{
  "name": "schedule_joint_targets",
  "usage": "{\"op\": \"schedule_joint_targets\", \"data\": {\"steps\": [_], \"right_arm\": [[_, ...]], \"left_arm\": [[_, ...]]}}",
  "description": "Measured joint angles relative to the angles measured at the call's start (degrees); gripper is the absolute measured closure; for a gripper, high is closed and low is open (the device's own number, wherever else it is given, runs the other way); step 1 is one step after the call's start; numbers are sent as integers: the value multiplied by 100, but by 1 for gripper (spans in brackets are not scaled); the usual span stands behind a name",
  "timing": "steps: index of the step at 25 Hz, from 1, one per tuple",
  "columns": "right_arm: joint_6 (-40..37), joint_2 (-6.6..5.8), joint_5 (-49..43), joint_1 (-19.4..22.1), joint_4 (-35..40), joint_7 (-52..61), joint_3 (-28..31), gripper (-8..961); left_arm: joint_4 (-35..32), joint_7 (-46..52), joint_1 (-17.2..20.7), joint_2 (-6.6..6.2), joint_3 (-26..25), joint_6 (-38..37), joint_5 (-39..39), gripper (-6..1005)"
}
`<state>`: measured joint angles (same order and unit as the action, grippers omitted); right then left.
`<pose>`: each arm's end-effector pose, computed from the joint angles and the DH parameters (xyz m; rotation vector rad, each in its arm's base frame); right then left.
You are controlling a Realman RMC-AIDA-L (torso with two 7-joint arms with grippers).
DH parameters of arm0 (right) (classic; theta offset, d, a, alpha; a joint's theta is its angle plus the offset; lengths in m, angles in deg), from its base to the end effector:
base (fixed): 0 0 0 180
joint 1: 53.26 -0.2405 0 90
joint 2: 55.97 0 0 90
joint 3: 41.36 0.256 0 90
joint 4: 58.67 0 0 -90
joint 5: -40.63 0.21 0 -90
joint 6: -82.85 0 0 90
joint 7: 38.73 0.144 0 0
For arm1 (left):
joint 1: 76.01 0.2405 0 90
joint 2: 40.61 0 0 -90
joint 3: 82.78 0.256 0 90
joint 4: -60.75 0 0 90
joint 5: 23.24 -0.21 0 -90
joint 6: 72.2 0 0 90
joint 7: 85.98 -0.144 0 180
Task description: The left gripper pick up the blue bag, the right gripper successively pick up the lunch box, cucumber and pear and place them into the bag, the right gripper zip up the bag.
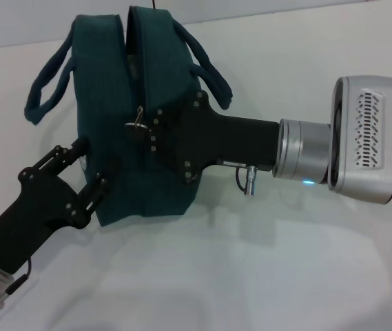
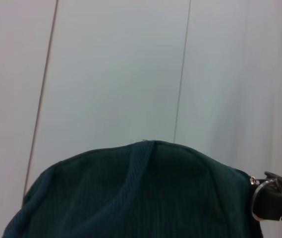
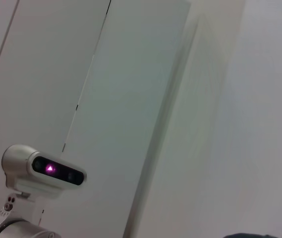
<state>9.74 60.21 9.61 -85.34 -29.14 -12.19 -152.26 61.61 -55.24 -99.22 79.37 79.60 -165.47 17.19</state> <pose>0.1629 0.3223 -0.0756 -2.4948 -0.3051 1.0763 -0.2844 0.2537 -0.0525 -2.1938 -0.4371 -1.1379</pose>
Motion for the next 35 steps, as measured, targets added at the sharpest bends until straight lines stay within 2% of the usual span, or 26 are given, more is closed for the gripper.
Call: {"op": "schedule_joint_targets", "data": {"steps": [7, 9, 20, 26, 35], "right_arm": [[-1, 0, 0, 51, -15, 0, 12, 946], [-1, 0, 0, 111, 1, 0, 24, 946], [40, -30, -22, 207, 34, 318, 25, 946], [-77, -96, -52, 283, 280, 580, 25, 946], [-315, -86, -63, 299, 313, 511, 293, 946]], "left_arm": [[-125, -612, 57, 9, -11, 23, 11, 369], [-130, -704, 61, 9, -14, 23, 14, 614], [-130, -749, 2, 8, -14, 94, 120, 751], [-125, -758, -2, 0, -14, 322, 242, 793], [-118, -835, -144, 0, 34, 454, 170, 834]]}}
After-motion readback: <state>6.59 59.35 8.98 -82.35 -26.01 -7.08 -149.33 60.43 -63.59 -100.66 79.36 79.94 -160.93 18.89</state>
